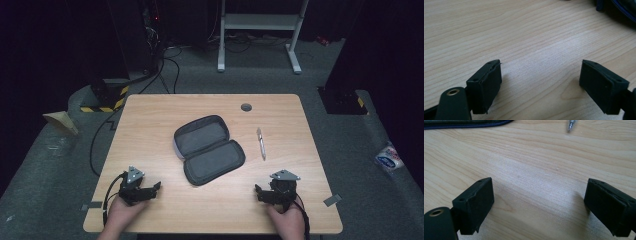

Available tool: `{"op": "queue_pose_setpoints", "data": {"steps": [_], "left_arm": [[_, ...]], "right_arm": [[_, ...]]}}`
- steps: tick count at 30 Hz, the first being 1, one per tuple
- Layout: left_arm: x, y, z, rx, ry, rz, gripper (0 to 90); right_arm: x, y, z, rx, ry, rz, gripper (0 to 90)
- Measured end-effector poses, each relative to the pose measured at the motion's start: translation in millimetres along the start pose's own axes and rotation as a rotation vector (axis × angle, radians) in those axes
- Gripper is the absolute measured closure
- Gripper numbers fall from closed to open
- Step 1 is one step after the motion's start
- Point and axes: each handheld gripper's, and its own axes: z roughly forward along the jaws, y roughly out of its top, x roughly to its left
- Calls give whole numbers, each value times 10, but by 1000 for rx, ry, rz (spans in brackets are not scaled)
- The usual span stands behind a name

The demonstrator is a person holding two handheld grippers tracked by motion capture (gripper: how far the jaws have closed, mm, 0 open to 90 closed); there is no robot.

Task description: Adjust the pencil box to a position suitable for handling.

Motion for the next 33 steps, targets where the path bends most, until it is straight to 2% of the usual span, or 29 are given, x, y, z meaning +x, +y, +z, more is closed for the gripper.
{"op": "queue_pose_setpoints", "data": {"steps": [17,23,26,33], "left_arm": [[-9,-19,-24,-6,3,-1,214],[-6,-24,-34,-10,-2,3,250],[3,-26,-49,-13,-1,-1,296],[40,-9,-72,-6,-8,-37,410]], "right_arm": [[-6,0,-2,2,9,-10,91],[15,-49,-59,-8,-2,-3,144],[22,-63,-72,-14,-2,-4,165],[21,-63,-73,-21,1,-5,193]]}}
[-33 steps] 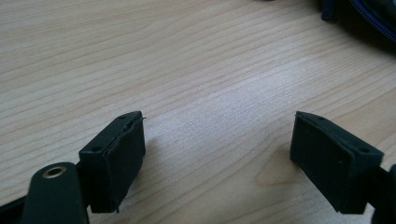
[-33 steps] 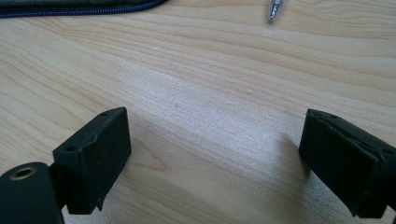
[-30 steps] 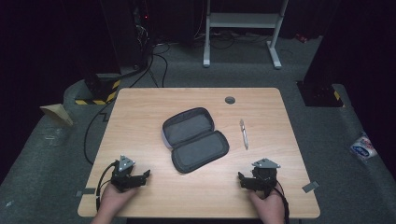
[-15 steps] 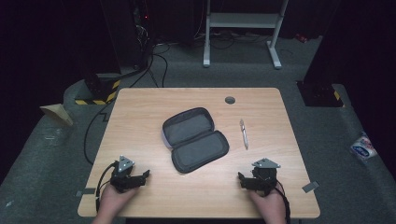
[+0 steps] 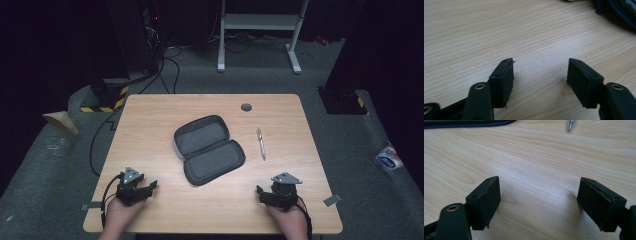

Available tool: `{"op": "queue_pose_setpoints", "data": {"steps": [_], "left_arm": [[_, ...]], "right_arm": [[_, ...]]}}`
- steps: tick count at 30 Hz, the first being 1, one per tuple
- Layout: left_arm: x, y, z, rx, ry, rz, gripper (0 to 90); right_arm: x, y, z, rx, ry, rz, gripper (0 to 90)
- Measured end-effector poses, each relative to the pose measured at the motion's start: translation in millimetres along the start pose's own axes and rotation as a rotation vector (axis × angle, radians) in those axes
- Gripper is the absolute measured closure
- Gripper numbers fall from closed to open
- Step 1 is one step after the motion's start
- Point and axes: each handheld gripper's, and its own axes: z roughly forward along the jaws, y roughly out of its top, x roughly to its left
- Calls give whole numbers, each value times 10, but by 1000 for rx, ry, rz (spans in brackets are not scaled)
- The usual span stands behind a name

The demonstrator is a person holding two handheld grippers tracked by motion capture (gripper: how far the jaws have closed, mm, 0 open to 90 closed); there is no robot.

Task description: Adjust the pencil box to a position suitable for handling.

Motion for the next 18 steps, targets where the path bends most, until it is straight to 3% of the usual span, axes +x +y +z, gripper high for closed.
{"op": "queue_pose_setpoints", "data": {"steps": [11,18], "left_arm": [[-184,128,42,-29,-2,46,465],[-423,264,147,-43,-37,87,518]], "right_arm": [[5,11,9,-6,6,-8,218],[16,11,5,-6,10,-13,243]]}}
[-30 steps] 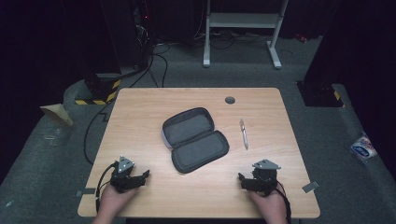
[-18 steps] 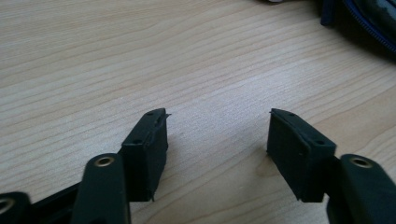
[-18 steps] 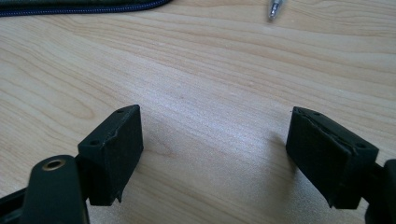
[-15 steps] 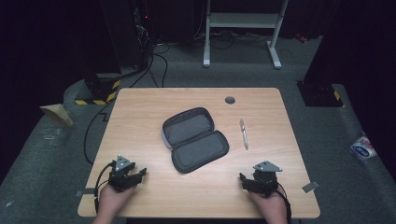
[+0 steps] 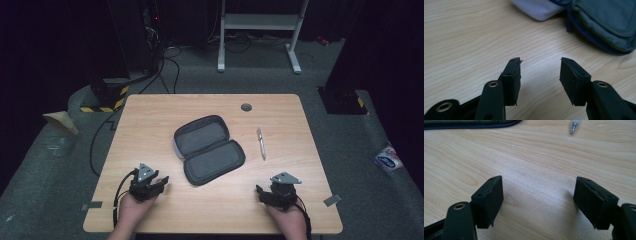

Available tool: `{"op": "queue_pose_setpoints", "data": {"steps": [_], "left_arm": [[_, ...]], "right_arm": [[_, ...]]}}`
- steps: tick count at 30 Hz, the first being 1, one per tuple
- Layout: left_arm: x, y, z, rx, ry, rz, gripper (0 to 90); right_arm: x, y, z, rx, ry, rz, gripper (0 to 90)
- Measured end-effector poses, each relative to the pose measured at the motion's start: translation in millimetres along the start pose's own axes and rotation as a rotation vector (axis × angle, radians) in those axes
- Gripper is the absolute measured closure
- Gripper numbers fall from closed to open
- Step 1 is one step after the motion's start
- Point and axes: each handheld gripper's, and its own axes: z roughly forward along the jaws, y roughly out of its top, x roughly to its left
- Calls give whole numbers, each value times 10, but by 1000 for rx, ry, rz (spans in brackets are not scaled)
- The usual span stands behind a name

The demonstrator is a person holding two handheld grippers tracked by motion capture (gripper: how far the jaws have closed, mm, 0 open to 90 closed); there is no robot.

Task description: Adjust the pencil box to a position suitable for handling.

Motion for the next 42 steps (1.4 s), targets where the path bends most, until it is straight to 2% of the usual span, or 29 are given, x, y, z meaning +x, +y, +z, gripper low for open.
{"op": "queue_pose_setpoints", "data": {"steps": [1,5,7,8,9,11,13,14,15,20,29,32,33,34,35,41,42], "left_arm": [[-47,46,23,-5,-7,9,516],[-76,131,60,-23,-18,15,512],[-90,174,90,-22,-20,48,515],[-90,174,90,-22,-20,48,514],[-96,194,106,-19,-11,72,514],[-81,257,140,-12,-17,80,515],[-19,393,148,-26,-14,68,530],[-19,393,148,-26,-14,68,532],[32,488,147,-37,-12,52,537],[135,672,180,-50,-10,13,550],[173,821,311,-60,-15,-12,562],[184,857,354,-71,-1,-8,563],[210,871,392,-86,3,-20,566],[210,871,392,-86,3,-20,566],[258,897,435,-69,9,-43,566],[327,985,512,-86,28,-64,566],[353,1028,560,-63,36,-63,566]], "right_arm": [[2,0,0,-1,0,0,245],[6,2,1,-1,0,1,249],[4,2,2,-2,0,-2,250],[4,2,2,-2,0,-2,250],[4,2,2,-2,0,-2,250],[5,2,2,-2,-1,-2,251],[6,2,2,-2,-2,-1,251],[6,2,2,-2,-2,-1,251],[6,2,2,-2,-1,-1,251],[6,2,2,-2,-1,-2,254],[5,-1,0,-4,1,-10,256],[5,-1,-1,-5,1,-12,258],[5,-1,-1,-5,1,-13,258],[5,-1,-1,-5,1,-12,258],[5,-1,-1,-4,2,-11,258],[5,-3,-3,-4,3,-9,259],[6,-3,-3,-4,3,-9,260]]}}
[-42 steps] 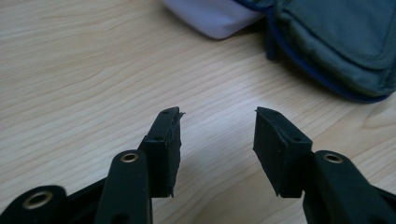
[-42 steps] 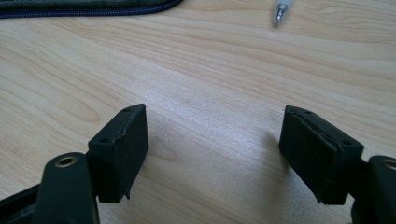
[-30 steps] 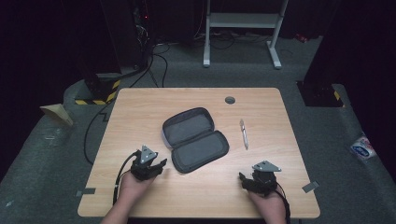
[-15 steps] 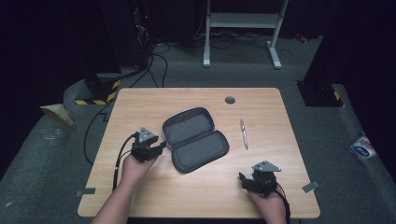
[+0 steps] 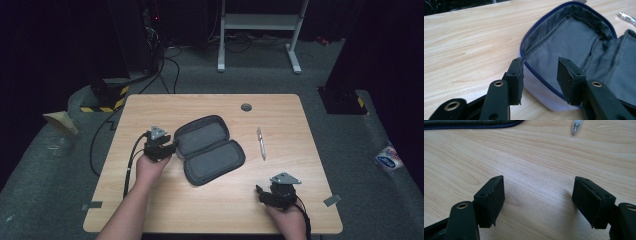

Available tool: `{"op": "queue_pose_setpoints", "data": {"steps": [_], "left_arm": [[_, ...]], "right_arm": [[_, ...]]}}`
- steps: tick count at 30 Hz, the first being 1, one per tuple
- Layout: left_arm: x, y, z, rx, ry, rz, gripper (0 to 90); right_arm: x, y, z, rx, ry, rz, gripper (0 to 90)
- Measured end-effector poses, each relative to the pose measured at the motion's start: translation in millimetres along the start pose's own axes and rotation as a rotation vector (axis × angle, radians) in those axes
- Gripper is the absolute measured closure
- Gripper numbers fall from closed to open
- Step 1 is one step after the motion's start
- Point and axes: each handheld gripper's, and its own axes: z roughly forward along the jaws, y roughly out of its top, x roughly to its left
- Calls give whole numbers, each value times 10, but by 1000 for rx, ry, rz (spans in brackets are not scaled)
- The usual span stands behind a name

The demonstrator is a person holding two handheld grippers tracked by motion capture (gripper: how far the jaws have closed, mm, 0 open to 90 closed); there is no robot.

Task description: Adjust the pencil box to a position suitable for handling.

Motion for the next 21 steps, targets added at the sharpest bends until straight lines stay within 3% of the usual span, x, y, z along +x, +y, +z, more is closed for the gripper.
{"op": "queue_pose_setpoints", "data": {"steps": [2,3,7,11,16,20,21], "left_arm": [[4,18,21,1,3,-4,570],[13,42,37,-23,5,-13,572],[19,81,108,-2,19,2,572],[31,85,196,12,33,-32,584],[81,51,300,50,56,-59,647],[74,16,301,56,68,-52,755],[57,7,295,56,80,-34,772]], "right_arm": [[0,0,0,0,0,-1,260],[1,-1,0,-1,-1,0,261],[3,-3,-2,-1,0,0,264],[3,-3,-2,-1,1,1,265],[2,-4,-2,-2,1,-2,266],[1,-5,-5,-2,1,-5,269],[1,-6,-5,-3,1,-7,269]]}}
